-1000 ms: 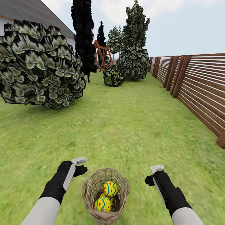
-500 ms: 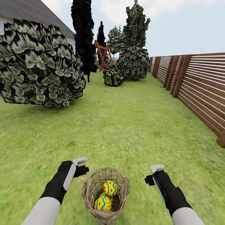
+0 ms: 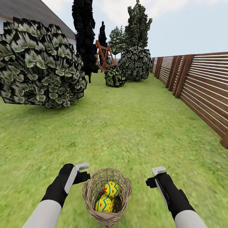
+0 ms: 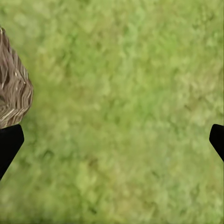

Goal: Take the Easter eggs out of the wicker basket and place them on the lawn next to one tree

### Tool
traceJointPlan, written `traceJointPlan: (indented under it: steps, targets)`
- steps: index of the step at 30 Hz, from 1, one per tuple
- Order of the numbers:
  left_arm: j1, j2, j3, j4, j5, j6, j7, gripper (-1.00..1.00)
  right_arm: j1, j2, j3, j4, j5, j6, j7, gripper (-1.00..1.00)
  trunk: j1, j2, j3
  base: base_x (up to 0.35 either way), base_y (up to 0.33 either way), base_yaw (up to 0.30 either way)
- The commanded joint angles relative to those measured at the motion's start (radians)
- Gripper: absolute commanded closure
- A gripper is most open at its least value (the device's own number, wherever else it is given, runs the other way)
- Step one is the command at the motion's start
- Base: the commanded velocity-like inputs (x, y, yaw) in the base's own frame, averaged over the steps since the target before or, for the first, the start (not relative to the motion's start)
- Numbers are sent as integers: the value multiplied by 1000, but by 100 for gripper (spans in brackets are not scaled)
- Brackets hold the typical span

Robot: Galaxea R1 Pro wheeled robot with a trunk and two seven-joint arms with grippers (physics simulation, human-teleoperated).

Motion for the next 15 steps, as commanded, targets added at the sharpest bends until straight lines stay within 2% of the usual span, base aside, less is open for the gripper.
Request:
traceJointPlan:
  steps: [1,9,15]
  targets:
    - [-1,-1,3,-1,10,3,9,-100,-1,0,-1,-1,9,4,6,-100,4,-8,-4,0,0,0]
    - [-1,-1,3,-2,10,1,9,-100,-1,-2,-1,-4,9,4,6,-100,35,-64,-29,0,0,0]
    - [-1,1,1,-1,8,-1,18,-100,-16,-6,-4,-45,3,15,13,-100,58,-106,-48,0,0,0]
